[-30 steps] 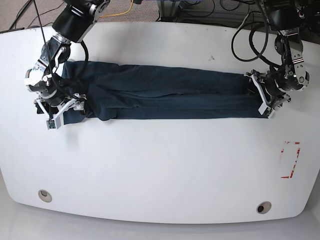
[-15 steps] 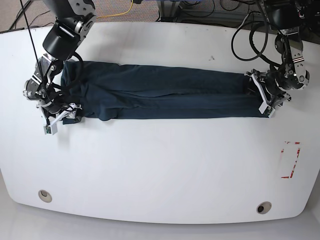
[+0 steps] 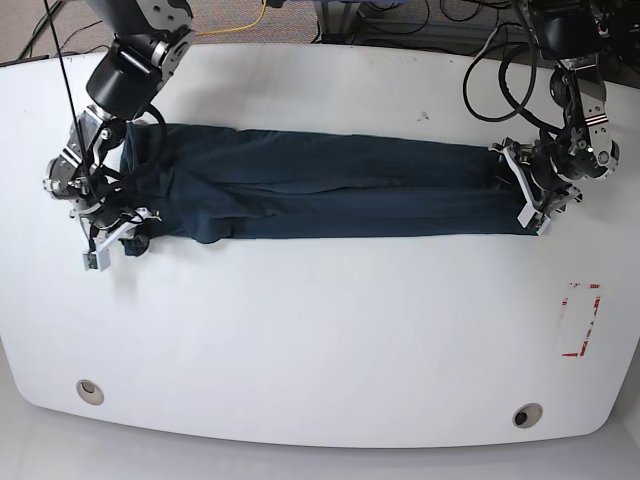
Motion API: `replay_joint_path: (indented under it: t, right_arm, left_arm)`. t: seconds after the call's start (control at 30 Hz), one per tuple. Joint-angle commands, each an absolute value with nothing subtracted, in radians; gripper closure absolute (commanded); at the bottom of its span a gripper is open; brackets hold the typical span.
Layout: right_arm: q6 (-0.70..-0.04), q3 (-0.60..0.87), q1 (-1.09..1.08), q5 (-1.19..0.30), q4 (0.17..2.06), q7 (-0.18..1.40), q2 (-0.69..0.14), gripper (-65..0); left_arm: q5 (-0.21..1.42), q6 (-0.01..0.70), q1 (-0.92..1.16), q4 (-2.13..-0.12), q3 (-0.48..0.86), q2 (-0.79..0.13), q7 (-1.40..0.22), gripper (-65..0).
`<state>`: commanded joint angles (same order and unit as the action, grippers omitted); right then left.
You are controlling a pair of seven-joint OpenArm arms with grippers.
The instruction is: Layout the t-shirt on the table in an organized manner, then fold the t-shirt properly
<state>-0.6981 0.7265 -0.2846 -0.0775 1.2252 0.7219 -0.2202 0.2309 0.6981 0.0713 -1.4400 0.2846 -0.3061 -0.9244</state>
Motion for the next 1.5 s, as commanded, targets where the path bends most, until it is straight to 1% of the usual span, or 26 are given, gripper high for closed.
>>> replay_joint_path:
  t: [0.4,0.47,0.53,0.57,0.6,0.73,0.8,0.87,0.93,1.0,1.2,1.33,1.43,1.5]
  right_arm:
    - [-0.698,0.774,-0.283,-0.076,1.225,0.722,-0.242,-10.3]
    - [-0.698,0.774,-0.283,-0.076,1.225,0.722,-0.243,-11.9]
    - [-0.698,0.774,-0.283,-0.076,1.225,0.722,-0.243,-16.3]
    - [-0.698,0.774,-0.283,-0.076,1.225,0.722,-0.243,-21.4]
    - [-0.698,0.774,-0.283,-0.076,1.225,0.722,-0.243,-24.4]
    - [-0.698,0.773,-0.285,-0.076,1.228,0.722,-0.243,-42.8]
    - [-0.698,0.771,-0.285,-0.079,1.233,0.722,-0.243,-49.9]
    - [-0.698,0.771,-0.285,-0.082,1.262,0.722,-0.243,-53.6]
    - [-0.698,0.769,-0.269,-0.085,1.32,0.733,-0.236,-54.5]
    - [-0.698,0.768,-0.251,-0.087,1.395,0.783,-0.231,-54.7]
    - [-0.698,0.766,-0.231,-0.087,1.689,1.032,-0.148,-55.3]
    - [-0.698,0.765,-0.191,-0.088,1.825,1.122,-0.084,-55.0]
    - [-0.698,0.763,-0.171,-0.088,1.871,1.168,-0.039,-54.9]
    - [-0.698,0.736,-0.143,-0.088,1.874,1.178,-0.018,-54.7]
  left_arm:
    - [0.229,0.698,0.071,-1.44,0.285,-0.306,-0.924,-38.5]
    - [0.229,0.698,0.071,-1.44,0.285,-0.306,-0.924,-38.5]
    - [0.229,0.698,0.071,-1.44,0.285,-0.306,-0.924,-38.5]
    - [0.229,0.698,0.071,-1.44,0.285,-0.306,-0.924,-38.5]
    - [0.229,0.698,0.071,-1.44,0.285,-0.306,-0.924,-38.5]
    - [0.229,0.698,0.071,-1.44,0.285,-0.306,-0.924,-38.5]
    - [0.229,0.698,0.071,-1.44,0.285,-0.306,-0.924,-38.5]
    - [0.229,0.698,0.071,-1.44,0.285,-0.306,-0.924,-38.5]
    - [0.229,0.698,0.071,-1.44,0.285,-0.306,-0.924,-38.5]
    - [0.229,0.698,0.071,-1.44,0.285,-0.306,-0.924,-38.5]
    - [0.229,0.698,0.071,-1.44,0.285,-0.306,-0.924,-38.5]
    - [0.229,0.698,0.07,-1.44,0.285,-0.306,-0.924,-38.5]
    - [0.229,0.698,0.07,-1.44,0.285,-0.303,-0.924,-38.5]
    - [0.229,0.698,0.07,-1.44,0.285,-0.303,-0.924,-38.5]
